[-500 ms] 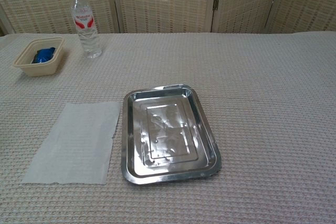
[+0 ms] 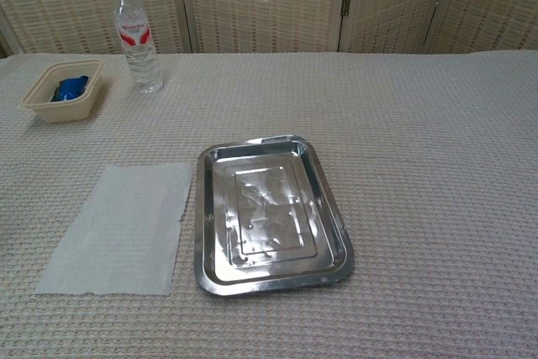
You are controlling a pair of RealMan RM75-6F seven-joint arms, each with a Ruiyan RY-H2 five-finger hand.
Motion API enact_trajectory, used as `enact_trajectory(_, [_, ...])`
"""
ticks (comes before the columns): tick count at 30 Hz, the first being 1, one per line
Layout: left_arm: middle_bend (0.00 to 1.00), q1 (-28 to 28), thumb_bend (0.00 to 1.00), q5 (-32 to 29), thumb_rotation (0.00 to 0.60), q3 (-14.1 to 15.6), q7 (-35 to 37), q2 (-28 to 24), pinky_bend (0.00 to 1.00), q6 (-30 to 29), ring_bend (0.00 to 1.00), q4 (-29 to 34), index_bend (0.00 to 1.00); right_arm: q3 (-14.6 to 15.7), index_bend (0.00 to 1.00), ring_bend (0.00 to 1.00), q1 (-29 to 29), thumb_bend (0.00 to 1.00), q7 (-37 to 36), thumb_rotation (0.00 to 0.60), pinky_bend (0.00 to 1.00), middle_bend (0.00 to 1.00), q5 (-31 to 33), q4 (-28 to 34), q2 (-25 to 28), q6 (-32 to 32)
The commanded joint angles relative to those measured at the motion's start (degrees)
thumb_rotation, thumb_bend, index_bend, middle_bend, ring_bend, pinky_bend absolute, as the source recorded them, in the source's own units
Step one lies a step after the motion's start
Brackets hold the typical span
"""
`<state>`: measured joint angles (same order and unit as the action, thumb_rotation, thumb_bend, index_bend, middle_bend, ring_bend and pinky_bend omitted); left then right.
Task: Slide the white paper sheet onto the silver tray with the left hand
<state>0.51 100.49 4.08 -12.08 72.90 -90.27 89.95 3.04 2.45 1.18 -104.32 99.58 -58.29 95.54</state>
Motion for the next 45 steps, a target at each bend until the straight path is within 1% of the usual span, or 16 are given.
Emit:
enact_trajectory(1, [0.05,2.2,0.14,2.2,0.600,-0.9,3.7,2.0,0.16,0.0,0.02,-5.2,0.01,-0.4,0.00,0.00,-0.4,0.40,0.3,0.600,0.00,0.00,0.8,0.0,-0.4,-0.8])
enact_trajectory(3, [0.23,3.4,0.13,4.1,0.600,-1.9,5.9,3.9,0.40,-1.7,0.15,-9.4,0.06,-0.7,0.00,0.00,-0.9,0.40,0.6,0.600,0.00,0.00,1.6,0.1,-0.7,-1.7])
enact_trajectory(5, [0.46,4.9,0.13,5.4,0.600,-2.7,10.1,6.4,0.72,-3.2,0.34,-14.0,0.15,-0.5,0.00,0.00,-1.3,0.40,0.9,0.600,0.00,0.00,1.8,0.4,-0.8,-2.9])
enact_trajectory(6, [0.53,5.6,0.13,5.8,0.600,-3.3,13.0,8.0,0.82,-4.2,0.40,-16.5,0.19,-0.3,0.00,0.00,-1.4,0.40,1.0,0.600,0.00,0.00,1.4,0.5,-0.7,-3.2])
enact_trajectory(7, [0.58,6.1,0.13,5.9,0.600,-3.8,14.7,9.4,0.87,-5.1,0.45,-18.8,0.21,-0.2,0.00,0.00,-1.5,0.40,0.9,0.600,0.00,0.00,1.2,0.5,-0.7,-3.3])
enact_trajectory(8, [0.65,6.6,0.13,6.1,0.600,-4.3,16.1,10.8,0.93,-5.9,0.52,-21.2,0.24,-0.2,0.00,0.00,-1.5,0.40,0.7,0.600,0.00,0.00,1.1,0.5,-0.6,-3.1])
enact_trajectory(10, [0.75,7.6,0.13,6.3,0.600,-5.4,18.1,14.4,0.98,-7.8,0.62,-27.7,0.29,-0.4,0.00,0.00,-1.5,0.40,-0.2,0.600,0.00,0.00,1.2,0.5,-0.2,-2.6])
enact_trajectory(12, [0.85,8.2,0.13,5.7,0.600,-5.8,19.8,17.3,1.00,-8.3,0.70,-32.8,0.35,-0.6,0.00,0.00,-1.6,0.40,-1.3,0.600,0.00,0.00,1.8,0.4,0.2,-2.5])
enact_trajectory(14, [0.93,8.5,0.13,4.0,0.600,-6.1,21.9,19.7,1.00,-7.6,0.75,-36.7,0.38,-1.0,0.00,0.00,-1.8,0.40,-2.8,0.600,0.00,0.00,2.8,0.3,0.7,-2.6])
enact_trajectory(17, [0.99,9.4,0.13,2.8,0.600,-6.2,24.0,22.4,1.00,-6.8,0.82,-42.0,0.42,-1.4,0.00,0.00,-2.3,0.40,-4.4,0.600,0.00,0.00,3.9,0.2,1.2,-3.3])
enact_trajectory(20, [1.00,10.4,0.13,2.0,0.600,-6.2,27.5,25.5,1.00,-6.7,0.93,-47.0,0.49,-1.5,0.00,0.00,-2.8,0.40,-5.7,0.600,0.00,0.00,4.2,0.1,1.8,-3.9])
enact_trajectory(23, [1.00,11.7,0.13,1.5,0.600,-5.9,31.2,29.1,1.00,-6.1,0.99,-53.2,0.52,-1.8,0.00,0.00,-2.8,0.40,-7.4,0.600,0.00,0.00,4.4,0.1,2.5,-3.1])
enact_trajectory(28, [1.00,13.2,0.13,2.0,0.600,-3.9,33.6,33.2,1.00,-5.1,1.00,-62.4,0.51,-2.5,0.00,0.00,-2.7,0.40,-10.3,0.600,0.00,0.00,5.5,-0.7,3.3,-1.9])
enact_trajectory(33, [1.00,13.2,0.13,0.6,0.600,-3.1,35.6,36.3,1.00,-3.4,1.00,-68.1,0.52,-2.9,0.00,0.00,-2.3,0.40,-12.1,0.600,0.00,0.00,5.7,-1.1,3.8,-0.5])
enact_trajectory(39, [1.00,13.1,0.13,-1.0,0.600,-2.6,38.7,39.6,1.00,-2.4,1.00,-73.7,0.53,-2.9,0.00,0.00,-1.5,0.40,-13.3,0.600,0.00,0.00,4.8,-1.8,3.8,1.8])
enact_trajectory(45, [1.00,13.1,0.13,-3.2,0.600,-3.3,41.1,42.5,1.00,-2.0,1.00,-76.3,0.54,-3.4,0.00,0.00,-0.9,0.40,-14.4,0.600,0.00,0.00,4.7,-2.3,3.5,3.8])
